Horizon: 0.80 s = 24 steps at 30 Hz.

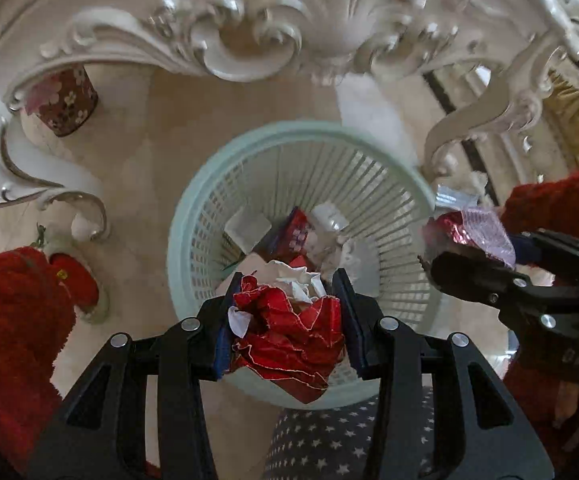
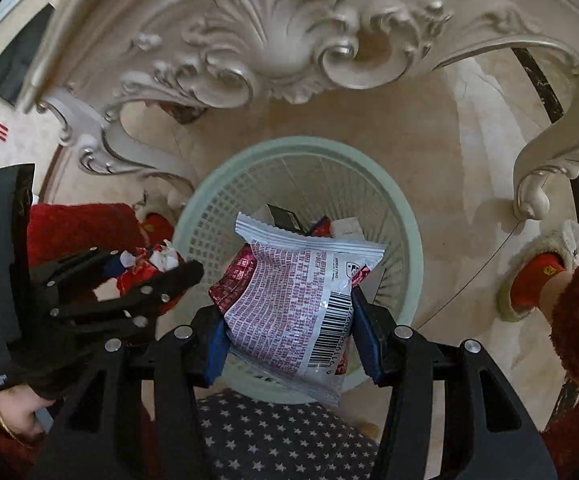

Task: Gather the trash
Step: 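Carry the red packet and snack bag over the wastebasket and open both tools, then lift both open tools from the wastebasket back toward the table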

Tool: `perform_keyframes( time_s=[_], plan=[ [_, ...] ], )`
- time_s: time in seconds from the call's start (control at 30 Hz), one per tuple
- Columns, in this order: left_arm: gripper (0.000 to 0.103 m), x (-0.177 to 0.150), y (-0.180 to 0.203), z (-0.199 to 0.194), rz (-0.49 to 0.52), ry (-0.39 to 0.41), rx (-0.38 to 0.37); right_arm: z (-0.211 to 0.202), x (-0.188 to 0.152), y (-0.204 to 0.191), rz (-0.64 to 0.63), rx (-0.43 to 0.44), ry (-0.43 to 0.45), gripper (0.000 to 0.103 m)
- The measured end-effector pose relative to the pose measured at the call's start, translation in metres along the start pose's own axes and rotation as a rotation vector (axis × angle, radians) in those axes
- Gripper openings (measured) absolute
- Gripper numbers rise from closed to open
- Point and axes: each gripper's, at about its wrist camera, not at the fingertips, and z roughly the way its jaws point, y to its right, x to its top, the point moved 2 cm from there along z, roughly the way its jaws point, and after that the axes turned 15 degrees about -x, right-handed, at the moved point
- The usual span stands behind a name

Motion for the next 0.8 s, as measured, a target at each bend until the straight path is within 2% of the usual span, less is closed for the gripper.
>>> perform_keyframes(
  time_s=[0.07,0.13,0.17,0.2,0.23,0.3,0.37,0.6,0.7,0.8],
  plan=[
    [0.046,-0.001,0.001,0.011,-0.002,-0.039,0.017,0.009,-0.003,-0.003,-0.006,-0.009,-0.022,0.051],
    [0.059,-0.004,0.001,0.018,-0.009,-0.071,0.042,0.011,-0.007,0.0,0.001,-0.005,-0.041,0.056],
    [0.074,-0.005,-0.002,0.018,-0.012,-0.077,0.057,0.013,-0.008,0.001,0.005,-0.004,-0.049,0.059],
    [0.083,-0.006,-0.004,0.02,-0.017,-0.084,0.076,0.012,-0.014,0.005,0.009,-0.018,-0.047,0.067],
    [0.085,-0.007,-0.007,0.021,-0.025,-0.087,0.079,0.012,-0.014,0.006,0.012,-0.031,-0.044,0.072],
    [0.088,-0.007,-0.011,0.024,-0.04,-0.095,0.063,0.01,-0.012,0.008,0.024,-0.044,-0.041,0.074],
    [0.092,-0.008,-0.012,0.024,-0.041,-0.091,0.066,0.01,-0.016,0.01,0.035,-0.039,-0.043,0.075],
    [0.092,-0.007,-0.011,0.02,-0.041,-0.075,0.059,0.006,-0.015,0.015,0.062,-0.03,-0.032,0.075],
    [0.092,-0.006,-0.01,0.004,-0.042,-0.015,0.038,-0.014,-0.014,0.019,0.085,-0.003,0.03,0.075],
    [0.092,-0.003,-0.005,-0.031,-0.033,0.108,0.02,-0.059,-0.011,0.025,0.094,0.023,0.18,0.075]
  ],
)
